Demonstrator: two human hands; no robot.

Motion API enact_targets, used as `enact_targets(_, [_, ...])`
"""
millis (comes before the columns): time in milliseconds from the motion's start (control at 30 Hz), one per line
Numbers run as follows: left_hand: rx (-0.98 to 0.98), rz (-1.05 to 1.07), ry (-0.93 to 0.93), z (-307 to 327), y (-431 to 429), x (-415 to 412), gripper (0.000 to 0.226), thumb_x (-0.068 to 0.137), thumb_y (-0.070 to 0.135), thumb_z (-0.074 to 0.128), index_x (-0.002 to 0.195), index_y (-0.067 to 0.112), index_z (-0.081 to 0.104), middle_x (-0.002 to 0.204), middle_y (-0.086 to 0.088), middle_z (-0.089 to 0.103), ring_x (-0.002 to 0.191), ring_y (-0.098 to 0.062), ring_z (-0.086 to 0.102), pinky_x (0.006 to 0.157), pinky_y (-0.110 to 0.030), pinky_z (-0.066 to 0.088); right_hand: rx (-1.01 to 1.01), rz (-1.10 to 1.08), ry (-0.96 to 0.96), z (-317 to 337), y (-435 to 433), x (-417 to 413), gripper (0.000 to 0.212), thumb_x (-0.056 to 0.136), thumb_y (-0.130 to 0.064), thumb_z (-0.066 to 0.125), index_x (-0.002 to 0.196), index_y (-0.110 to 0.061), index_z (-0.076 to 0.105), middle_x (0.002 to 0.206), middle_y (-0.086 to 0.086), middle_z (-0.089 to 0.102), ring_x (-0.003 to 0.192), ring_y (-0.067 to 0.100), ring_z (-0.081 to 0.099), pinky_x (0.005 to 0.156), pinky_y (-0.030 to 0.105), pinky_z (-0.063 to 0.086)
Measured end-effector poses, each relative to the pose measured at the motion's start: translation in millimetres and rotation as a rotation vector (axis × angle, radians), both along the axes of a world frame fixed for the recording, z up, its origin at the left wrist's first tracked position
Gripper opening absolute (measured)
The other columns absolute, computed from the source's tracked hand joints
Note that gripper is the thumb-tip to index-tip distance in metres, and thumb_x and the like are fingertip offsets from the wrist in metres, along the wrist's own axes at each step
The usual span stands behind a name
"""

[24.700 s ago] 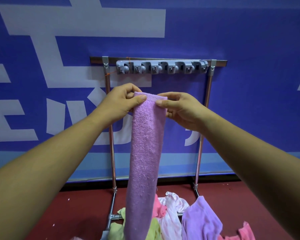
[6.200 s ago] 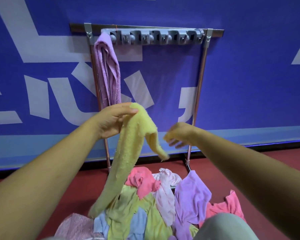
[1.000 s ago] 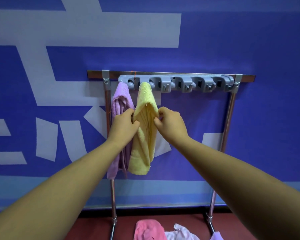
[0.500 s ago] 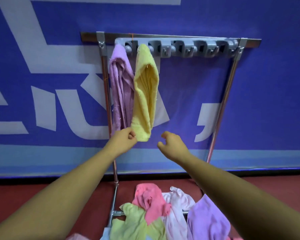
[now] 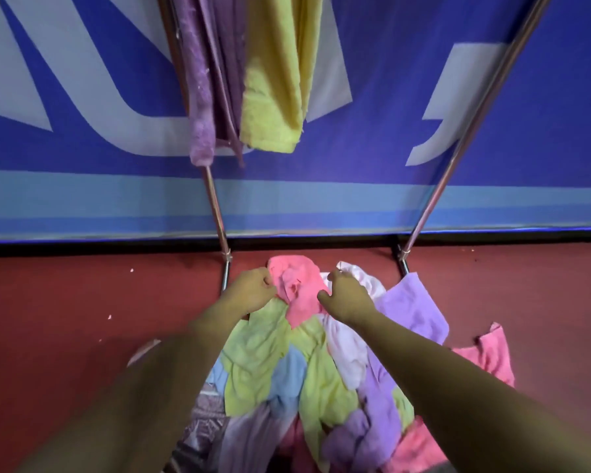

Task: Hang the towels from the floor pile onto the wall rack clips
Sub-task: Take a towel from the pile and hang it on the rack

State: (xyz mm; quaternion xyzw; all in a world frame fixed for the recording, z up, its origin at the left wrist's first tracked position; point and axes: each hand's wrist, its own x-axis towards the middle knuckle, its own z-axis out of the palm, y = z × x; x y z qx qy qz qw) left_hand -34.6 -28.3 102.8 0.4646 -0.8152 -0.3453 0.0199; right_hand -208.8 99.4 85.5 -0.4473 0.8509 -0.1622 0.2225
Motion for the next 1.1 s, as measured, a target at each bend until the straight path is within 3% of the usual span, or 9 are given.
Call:
enact_targets(133, [0.075, -0.002, -0.102, -69, 5, 9, 0.009, 0.084, 0.018, 0.063, 0.090, 0.013, 0.068, 0.090, -0.004, 0.070, 0.090, -0.023, 0.064, 0.072, -0.024, 0.042, 0.128, 0.041, -0.120, -59, 2, 9, 0.058, 0.081, -0.039, 0.053, 0.127, -0.003, 0.052, 0.121, 0.018, 0.055, 0.113, 0.037, 0.056, 0.095, 0.045, 0.048])
enact_targets(267, [0.151, -0.011, -0.151, -127, 3, 14, 0.006, 0.087, 0.017, 0.063, 0.092, 0.015, 0.067, 0.097, -0.007, 0.071, 0.094, -0.025, 0.066, 0.072, -0.024, 0.043, 0.204, 0.095, -0.126, -111, -6, 16, 0.056, 0.088, -0.026, 0.061, 0.137, -0.004, 0.044, 0.134, 0.019, 0.046, 0.115, 0.038, 0.057, 0.094, 0.045, 0.050])
enact_targets(467, [0.163, -0.021, 0.022, -182, -9, -15, 0.036, 0.088, 0.015, 0.067, 0.122, 0.012, 0.059, 0.109, -0.008, 0.065, 0.100, -0.023, 0.061, 0.085, -0.032, 0.047, 0.137, 0.147, -0.070, -170, -39, 2, 0.075, 0.087, -0.007, 0.060, 0.154, -0.012, 0.028, 0.158, 0.014, 0.026, 0.137, 0.034, 0.042, 0.098, 0.045, 0.048])
enact_targets(567, [0.228, -0.082, 0.088, -208, -9, -32, 0.040, 0.086, 0.014, 0.070, 0.124, 0.011, 0.057, 0.107, -0.003, 0.064, 0.098, -0.017, 0.059, 0.083, -0.029, 0.046, 0.147, 0.231, -0.130, -195, -48, -3, 0.067, 0.089, -0.005, 0.056, 0.152, -0.018, 0.038, 0.157, 0.011, 0.037, 0.145, 0.031, 0.034, 0.109, 0.044, 0.041])
enact_targets(700, [0.323, -0.053, 0.112, -245, 2, -41, 0.024, 0.083, 0.009, 0.072, 0.107, 0.006, 0.066, 0.096, -0.004, 0.068, 0.089, -0.017, 0.060, 0.082, -0.035, 0.049, 0.093, 0.221, -0.258, -216, -41, 6, 0.029, 0.090, -0.005, 0.054, 0.113, -0.002, 0.072, 0.118, 0.014, 0.069, 0.111, 0.031, 0.063, 0.090, 0.023, 0.043])
enact_targets(767, [0.315, -0.031, 0.082, -258, 5, -43, 0.021, 0.083, 0.012, 0.073, 0.102, 0.004, 0.067, 0.095, -0.010, 0.069, 0.087, -0.020, 0.060, 0.075, -0.031, 0.044, 0.125, 0.207, -0.305, -224, -37, 9, 0.030, 0.094, -0.012, 0.054, 0.119, -0.005, 0.068, 0.115, 0.015, 0.070, 0.107, 0.030, 0.064, 0.081, 0.020, 0.039])
enact_targets(933, [0.193, -0.027, -0.025, -278, 3, -52, 0.024, 0.085, 0.016, 0.069, 0.102, 0.001, 0.068, 0.098, -0.016, 0.069, 0.095, -0.033, 0.063, 0.075, -0.032, 0.043, 0.150, 0.127, -0.249, -246, -46, 1, 0.046, 0.092, -0.014, 0.061, 0.135, -0.002, 0.048, 0.110, 0.017, 0.068, 0.097, 0.037, 0.066, 0.079, 0.042, 0.051])
enact_targets(1033, [0.128, -0.040, -0.075, -286, 0, -49, 0.016, 0.083, 0.013, 0.069, 0.096, 0.005, 0.072, 0.094, -0.014, 0.064, 0.089, -0.030, 0.062, 0.077, -0.033, 0.047, 0.163, 0.114, -0.238, -256, -52, -13, 0.068, 0.090, -0.015, 0.062, 0.150, -0.019, 0.031, 0.118, 0.012, 0.060, 0.094, 0.032, 0.065, 0.081, 0.042, 0.054])
enact_targets(1100, [0.141, -0.021, -0.057, -291, 0, -45, 0.012, 0.082, 0.010, 0.070, 0.093, 0.010, 0.074, 0.092, -0.008, 0.056, 0.085, -0.025, 0.059, 0.072, -0.026, 0.041, 0.258, 0.158, -0.172, -263, -53, -18, 0.051, 0.092, -0.016, 0.055, 0.142, -0.022, 0.044, 0.124, 0.014, 0.052, 0.101, 0.033, 0.063, 0.081, 0.039, 0.051])
